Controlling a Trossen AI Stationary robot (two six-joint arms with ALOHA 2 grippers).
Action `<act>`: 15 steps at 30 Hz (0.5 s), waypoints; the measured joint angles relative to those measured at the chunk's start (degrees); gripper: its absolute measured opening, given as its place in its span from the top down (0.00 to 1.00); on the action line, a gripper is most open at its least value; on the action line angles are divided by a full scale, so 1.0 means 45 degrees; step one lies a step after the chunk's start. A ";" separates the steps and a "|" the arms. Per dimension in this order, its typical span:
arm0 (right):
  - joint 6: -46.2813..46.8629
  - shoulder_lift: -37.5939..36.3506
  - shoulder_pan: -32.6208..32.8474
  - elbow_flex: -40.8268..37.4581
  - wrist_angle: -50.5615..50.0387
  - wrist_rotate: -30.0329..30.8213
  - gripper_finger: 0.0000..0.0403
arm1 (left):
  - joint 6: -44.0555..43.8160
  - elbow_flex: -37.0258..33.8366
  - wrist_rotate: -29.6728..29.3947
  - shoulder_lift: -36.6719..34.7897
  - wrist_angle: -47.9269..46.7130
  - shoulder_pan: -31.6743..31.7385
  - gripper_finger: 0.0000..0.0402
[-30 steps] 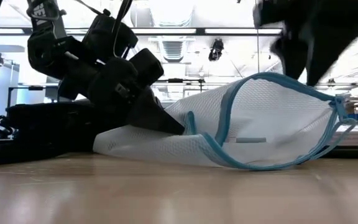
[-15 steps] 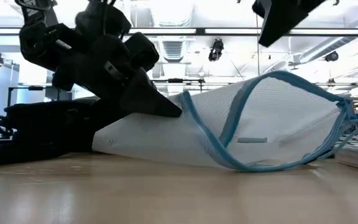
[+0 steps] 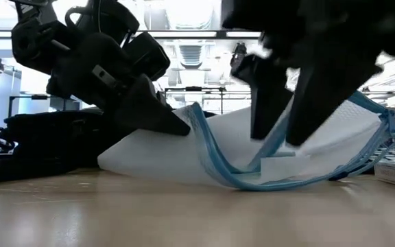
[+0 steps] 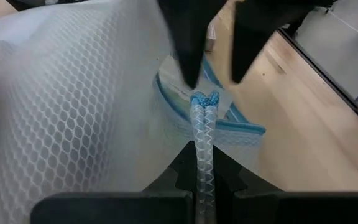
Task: Unpack backpack
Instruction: Remove the playing cards from the blue zipper pouch, then remove the earphones from the blue zipper pouch
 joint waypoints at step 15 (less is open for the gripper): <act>-0.0075 0.0626 -0.0236 0.0087 -0.0112 -0.0159 0.91 | -0.0003 -0.0005 -0.0293 0.0003 -0.0049 -0.0005 1.00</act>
